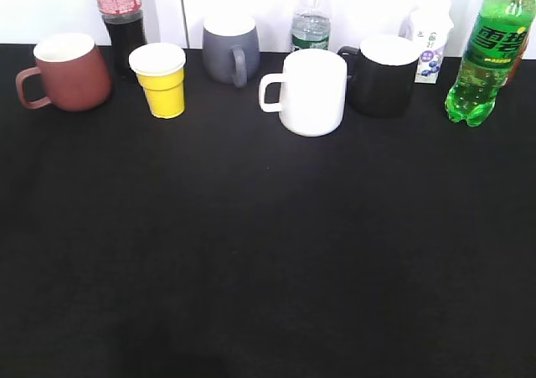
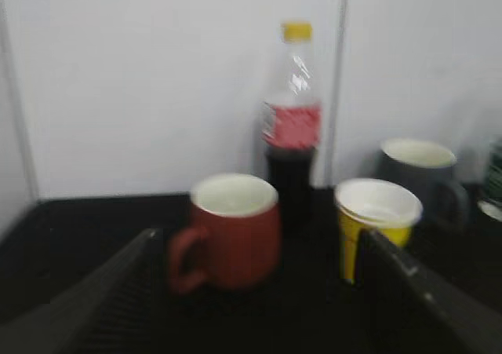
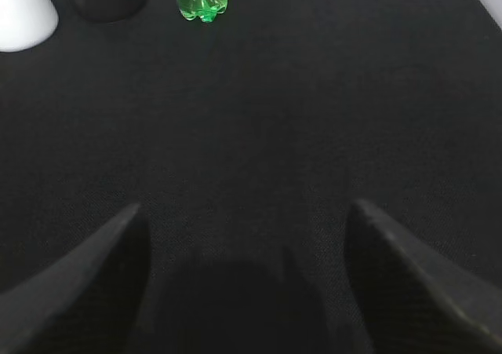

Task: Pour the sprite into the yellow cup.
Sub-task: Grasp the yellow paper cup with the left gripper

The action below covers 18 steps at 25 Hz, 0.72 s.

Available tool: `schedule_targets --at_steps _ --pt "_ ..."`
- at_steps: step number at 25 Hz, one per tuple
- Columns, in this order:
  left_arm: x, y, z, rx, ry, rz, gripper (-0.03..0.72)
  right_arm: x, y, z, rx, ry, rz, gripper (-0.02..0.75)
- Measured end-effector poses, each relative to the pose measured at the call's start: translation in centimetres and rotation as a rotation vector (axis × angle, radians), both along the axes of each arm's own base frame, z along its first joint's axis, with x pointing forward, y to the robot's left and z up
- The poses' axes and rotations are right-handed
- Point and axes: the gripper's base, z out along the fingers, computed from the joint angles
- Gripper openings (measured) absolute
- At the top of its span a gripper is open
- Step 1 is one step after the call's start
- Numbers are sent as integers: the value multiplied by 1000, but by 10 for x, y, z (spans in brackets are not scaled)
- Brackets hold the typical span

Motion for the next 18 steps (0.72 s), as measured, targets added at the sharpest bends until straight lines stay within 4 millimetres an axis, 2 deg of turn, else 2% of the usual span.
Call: schedule_targets --at_steps 3,8,10,12,18 --pt "31 -29 -37 13 108 -128 558 0 0 0 0 0 0 586" --pt "103 -63 -70 33 165 -206 561 0 0 0 0 0 0 586" --pt "127 -77 -86 46 199 -225 626 0 0 0 0 0 0 586" --pt "147 -84 -102 55 231 -228 675 0 0 0 0 0 0 586" --pt "192 -96 -124 47 227 -208 685 0 0 0 0 0 0 586"
